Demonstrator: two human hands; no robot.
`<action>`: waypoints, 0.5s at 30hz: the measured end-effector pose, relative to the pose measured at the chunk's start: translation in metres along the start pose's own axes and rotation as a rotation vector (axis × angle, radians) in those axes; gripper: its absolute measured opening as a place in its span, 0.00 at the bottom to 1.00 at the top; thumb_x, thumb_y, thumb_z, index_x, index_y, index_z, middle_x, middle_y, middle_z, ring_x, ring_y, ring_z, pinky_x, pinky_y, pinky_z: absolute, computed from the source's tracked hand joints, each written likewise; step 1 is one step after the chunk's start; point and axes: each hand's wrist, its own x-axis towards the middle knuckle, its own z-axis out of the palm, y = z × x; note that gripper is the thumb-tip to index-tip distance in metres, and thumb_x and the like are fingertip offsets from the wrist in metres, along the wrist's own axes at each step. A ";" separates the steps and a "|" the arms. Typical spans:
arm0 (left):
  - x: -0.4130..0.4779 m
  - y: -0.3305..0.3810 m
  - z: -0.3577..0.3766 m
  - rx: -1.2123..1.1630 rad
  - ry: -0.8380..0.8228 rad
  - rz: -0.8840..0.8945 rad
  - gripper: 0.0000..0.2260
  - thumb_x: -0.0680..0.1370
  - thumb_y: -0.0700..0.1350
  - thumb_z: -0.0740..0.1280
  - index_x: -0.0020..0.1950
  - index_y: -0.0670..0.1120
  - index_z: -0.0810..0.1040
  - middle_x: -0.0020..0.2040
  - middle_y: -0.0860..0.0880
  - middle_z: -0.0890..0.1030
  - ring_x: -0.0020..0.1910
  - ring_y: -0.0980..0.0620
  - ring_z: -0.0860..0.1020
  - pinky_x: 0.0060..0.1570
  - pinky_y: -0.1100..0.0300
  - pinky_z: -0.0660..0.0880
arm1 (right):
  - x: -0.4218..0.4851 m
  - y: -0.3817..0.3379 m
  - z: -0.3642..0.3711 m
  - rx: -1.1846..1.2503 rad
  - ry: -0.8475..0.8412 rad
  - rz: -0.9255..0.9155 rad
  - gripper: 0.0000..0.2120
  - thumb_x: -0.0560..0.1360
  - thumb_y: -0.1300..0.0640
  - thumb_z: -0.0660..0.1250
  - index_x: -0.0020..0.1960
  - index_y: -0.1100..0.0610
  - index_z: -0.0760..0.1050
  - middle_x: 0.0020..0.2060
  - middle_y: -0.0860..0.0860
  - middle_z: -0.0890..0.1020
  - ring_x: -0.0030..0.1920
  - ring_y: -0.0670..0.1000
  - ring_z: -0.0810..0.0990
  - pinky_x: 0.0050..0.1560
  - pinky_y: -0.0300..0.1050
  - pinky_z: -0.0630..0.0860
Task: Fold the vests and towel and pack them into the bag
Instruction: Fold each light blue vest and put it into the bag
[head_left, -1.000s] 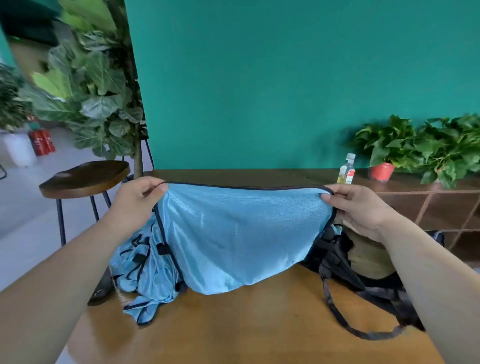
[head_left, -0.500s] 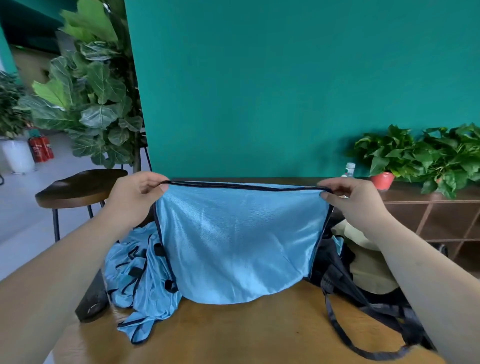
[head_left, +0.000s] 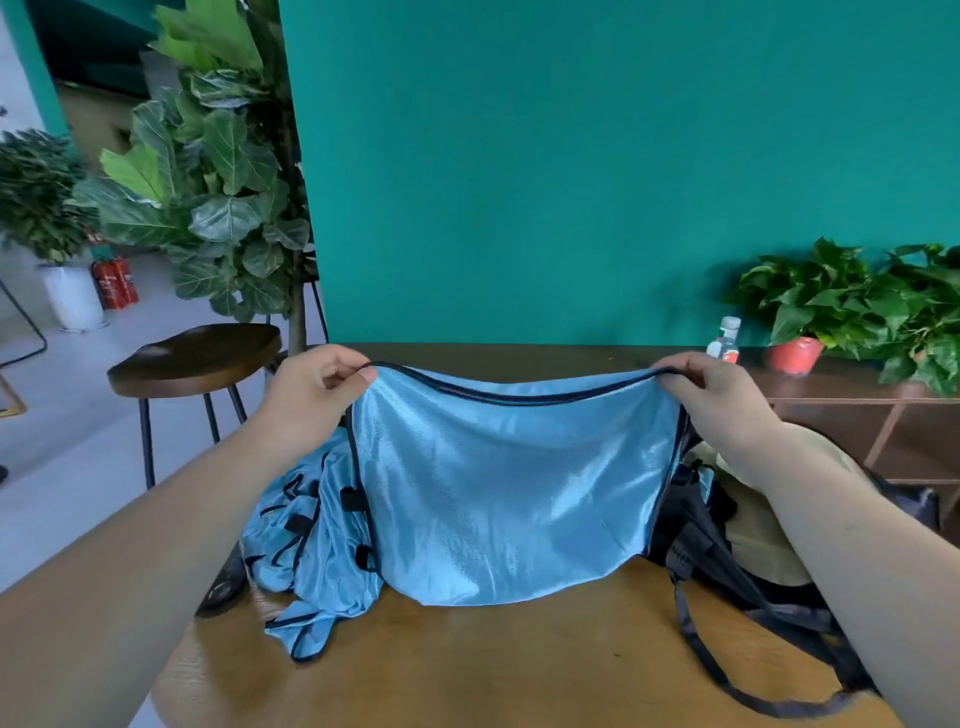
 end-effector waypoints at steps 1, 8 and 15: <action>-0.001 -0.001 0.001 -0.006 0.003 -0.006 0.02 0.81 0.45 0.73 0.53 0.49 0.84 0.49 0.51 0.87 0.51 0.53 0.84 0.53 0.64 0.77 | -0.002 0.000 0.001 -0.012 -0.010 -0.016 0.05 0.82 0.53 0.71 0.50 0.47 0.85 0.45 0.51 0.86 0.48 0.58 0.83 0.52 0.56 0.81; 0.000 -0.009 0.005 0.053 0.035 -0.007 0.05 0.82 0.44 0.71 0.56 0.48 0.85 0.51 0.49 0.86 0.53 0.48 0.83 0.55 0.60 0.77 | -0.002 0.002 -0.002 -0.134 0.152 -0.037 0.02 0.81 0.53 0.73 0.50 0.49 0.84 0.43 0.46 0.85 0.43 0.49 0.81 0.48 0.47 0.78; 0.009 0.001 0.009 0.262 0.138 0.058 0.07 0.83 0.47 0.71 0.57 0.47 0.86 0.48 0.54 0.84 0.49 0.50 0.81 0.55 0.52 0.78 | 0.001 -0.016 -0.005 -0.429 0.268 -0.036 0.07 0.81 0.55 0.70 0.56 0.51 0.86 0.47 0.47 0.87 0.49 0.52 0.82 0.50 0.43 0.73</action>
